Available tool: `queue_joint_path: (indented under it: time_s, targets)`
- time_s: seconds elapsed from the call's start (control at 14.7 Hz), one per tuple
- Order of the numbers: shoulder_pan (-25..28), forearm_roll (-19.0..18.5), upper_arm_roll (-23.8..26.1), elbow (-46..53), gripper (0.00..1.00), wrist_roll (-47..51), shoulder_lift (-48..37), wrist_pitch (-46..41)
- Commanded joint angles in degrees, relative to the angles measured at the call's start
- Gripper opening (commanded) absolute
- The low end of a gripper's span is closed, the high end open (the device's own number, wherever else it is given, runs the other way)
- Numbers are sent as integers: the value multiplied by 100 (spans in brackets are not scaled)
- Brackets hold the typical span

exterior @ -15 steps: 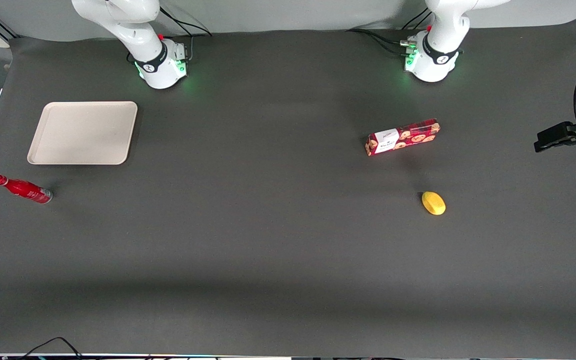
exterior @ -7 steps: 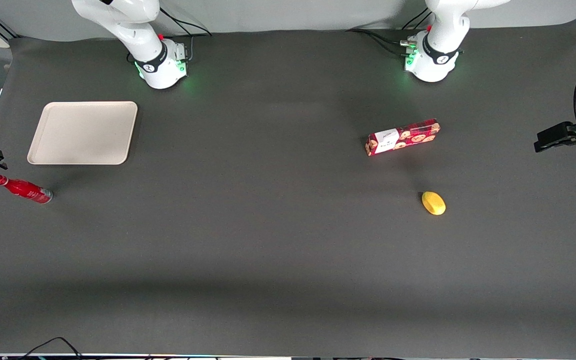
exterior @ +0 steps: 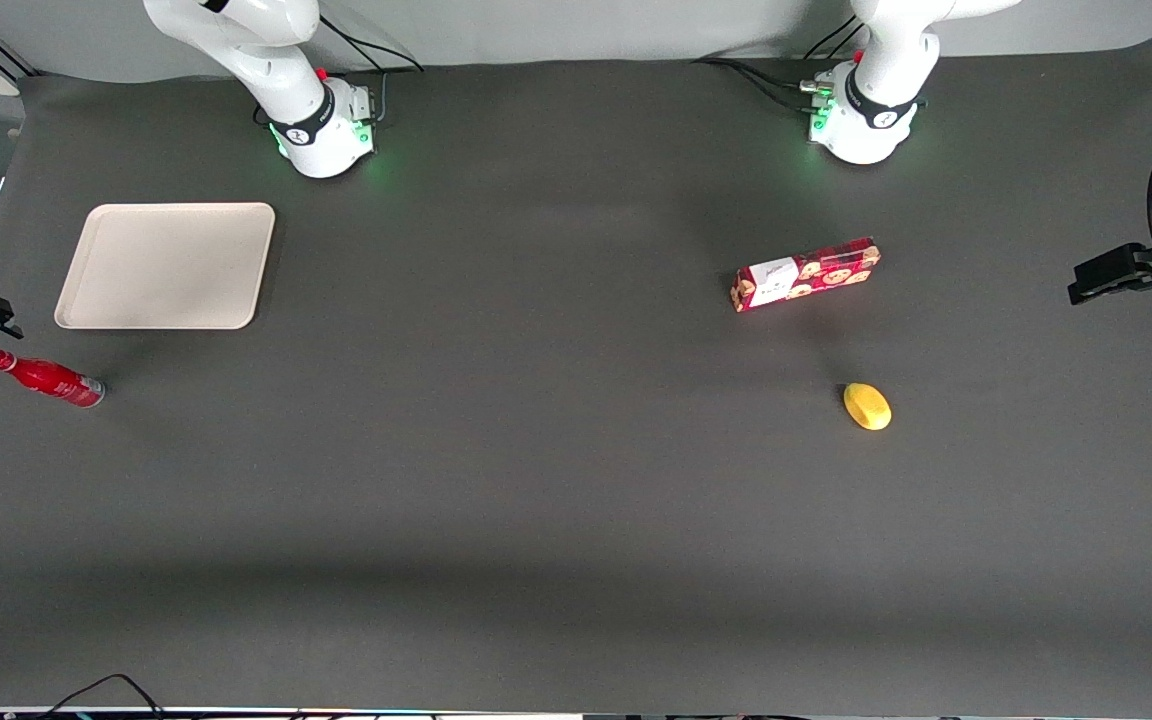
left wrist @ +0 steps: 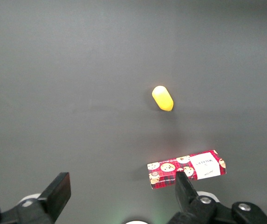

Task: Place coke bottle on tray
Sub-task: 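Lower the open right gripper over the bottle's cap end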

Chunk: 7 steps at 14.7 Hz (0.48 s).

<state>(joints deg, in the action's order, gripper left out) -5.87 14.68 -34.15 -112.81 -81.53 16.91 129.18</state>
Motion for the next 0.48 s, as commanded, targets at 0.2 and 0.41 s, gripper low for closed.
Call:
queue_joint_path:
  time_s: [0.2,0.41]
  targets:
    - [69,175,-40,171,90,-205,295,116]
    - [69,166,-40,198,73,-214,304,107]
